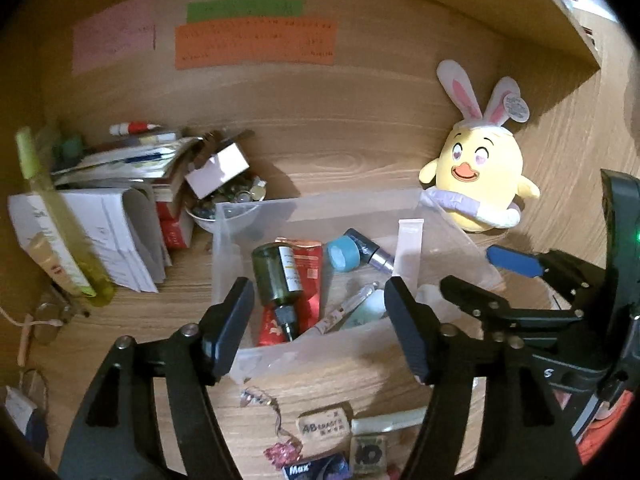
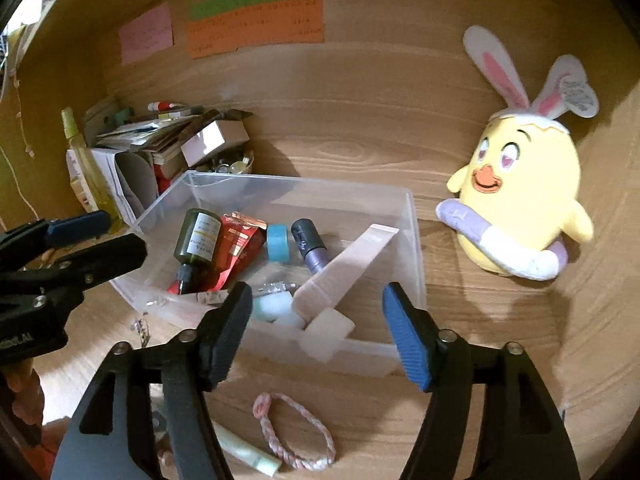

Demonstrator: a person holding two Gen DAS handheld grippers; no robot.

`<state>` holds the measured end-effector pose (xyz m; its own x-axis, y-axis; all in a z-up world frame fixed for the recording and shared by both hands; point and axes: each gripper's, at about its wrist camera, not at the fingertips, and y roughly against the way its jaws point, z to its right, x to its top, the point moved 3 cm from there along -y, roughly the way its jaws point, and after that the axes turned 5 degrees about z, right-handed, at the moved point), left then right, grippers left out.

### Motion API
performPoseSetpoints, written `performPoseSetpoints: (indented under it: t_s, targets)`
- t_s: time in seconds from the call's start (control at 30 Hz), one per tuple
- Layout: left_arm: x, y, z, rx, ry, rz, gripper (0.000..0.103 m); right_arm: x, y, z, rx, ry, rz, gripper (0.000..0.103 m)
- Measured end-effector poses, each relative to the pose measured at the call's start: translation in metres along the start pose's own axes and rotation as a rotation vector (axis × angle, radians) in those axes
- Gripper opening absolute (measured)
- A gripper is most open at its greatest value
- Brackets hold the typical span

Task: Organize objects
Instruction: 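Withdraw both grippers and grasp the pink-white braided cord with the right gripper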

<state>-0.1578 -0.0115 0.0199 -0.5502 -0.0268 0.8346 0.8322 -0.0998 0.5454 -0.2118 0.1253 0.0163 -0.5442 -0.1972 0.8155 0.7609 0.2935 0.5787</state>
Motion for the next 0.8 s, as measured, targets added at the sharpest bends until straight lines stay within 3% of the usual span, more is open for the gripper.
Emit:
performPoseSetpoints:
  t_s: [0.2, 0.33, 0.47, 0.8]
  targets:
    - [-0.011, 0.017, 0.003, -0.003, -0.006, -0.008, 0.068, -0.006, 0.023, 0.001, -0.009, -0.001, 0.030, 0.072]
    - [-0.021, 0.024, 0.000, 0.006, -0.005, -0.013, 0.075, -0.012, 0.035, 0.002, -0.004, -0.004, 0.037, 0.072]
    - [-0.033, 0.026, -0.005, 0.011, -0.001, -0.035, 0.075, -0.021, 0.042, -0.001, -0.010, 0.007, 0.041, 0.072]
    - [-0.068, 0.012, -0.014, 0.011, 0.026, -0.128, 0.075, -0.051, 0.037, 0.001, -0.001, -0.014, -0.026, 0.072]
